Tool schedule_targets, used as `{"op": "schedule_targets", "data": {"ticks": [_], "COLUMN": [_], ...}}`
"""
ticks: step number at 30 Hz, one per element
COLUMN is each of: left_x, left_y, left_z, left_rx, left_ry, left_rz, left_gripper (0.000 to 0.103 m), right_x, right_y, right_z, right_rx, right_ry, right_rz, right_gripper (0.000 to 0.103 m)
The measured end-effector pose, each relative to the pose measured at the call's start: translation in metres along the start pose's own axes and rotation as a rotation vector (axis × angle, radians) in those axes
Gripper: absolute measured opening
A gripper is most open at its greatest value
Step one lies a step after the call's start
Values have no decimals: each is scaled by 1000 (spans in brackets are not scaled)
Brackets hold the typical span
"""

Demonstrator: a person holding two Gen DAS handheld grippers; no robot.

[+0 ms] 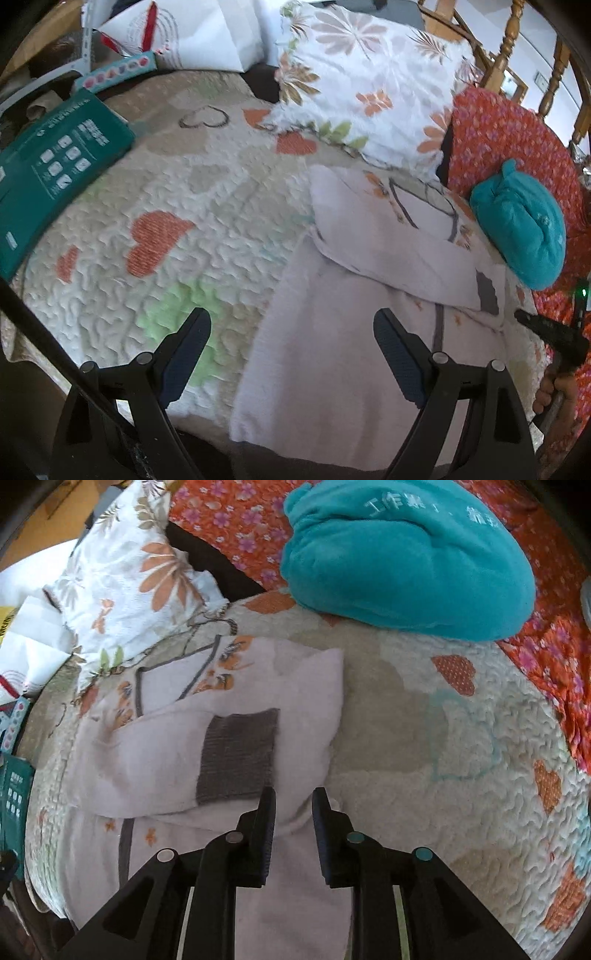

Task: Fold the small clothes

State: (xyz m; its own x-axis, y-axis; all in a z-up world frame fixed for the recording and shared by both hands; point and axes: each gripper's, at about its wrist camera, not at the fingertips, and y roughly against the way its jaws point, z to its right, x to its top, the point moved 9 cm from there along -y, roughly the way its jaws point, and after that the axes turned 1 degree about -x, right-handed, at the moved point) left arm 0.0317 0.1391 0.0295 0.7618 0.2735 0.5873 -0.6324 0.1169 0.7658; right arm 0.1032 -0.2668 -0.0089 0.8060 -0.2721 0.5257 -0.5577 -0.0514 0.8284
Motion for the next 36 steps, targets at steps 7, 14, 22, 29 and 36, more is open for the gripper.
{"op": "schedule_targets", "data": {"ticks": [7,14,22,29,36], "left_x": [-13,-6,-4,-17,-65], "left_y": [1,-18,-39,-67,-60], "left_z": [26,4,-19,-37,-27], "left_rx": [-9,64,57,32,-120], "left_ry": [-55,-56,-44,-94,-98], "left_rz": [1,-19,-70,-127,-145], "left_gripper": [89,89,89,89,87], "right_x": [22,29,-21,-107,-150], "right_y": [-52,-78,-20,-3,12], "right_z": [-22,16,41,53,16], "right_rx": [-35,-179,83,126,293], "right_ry": [5,-53,-230,-310,-324], "right_rz": [-18,-73,-63,-122,-140], "right_gripper": [40,2,30,37,38]}}
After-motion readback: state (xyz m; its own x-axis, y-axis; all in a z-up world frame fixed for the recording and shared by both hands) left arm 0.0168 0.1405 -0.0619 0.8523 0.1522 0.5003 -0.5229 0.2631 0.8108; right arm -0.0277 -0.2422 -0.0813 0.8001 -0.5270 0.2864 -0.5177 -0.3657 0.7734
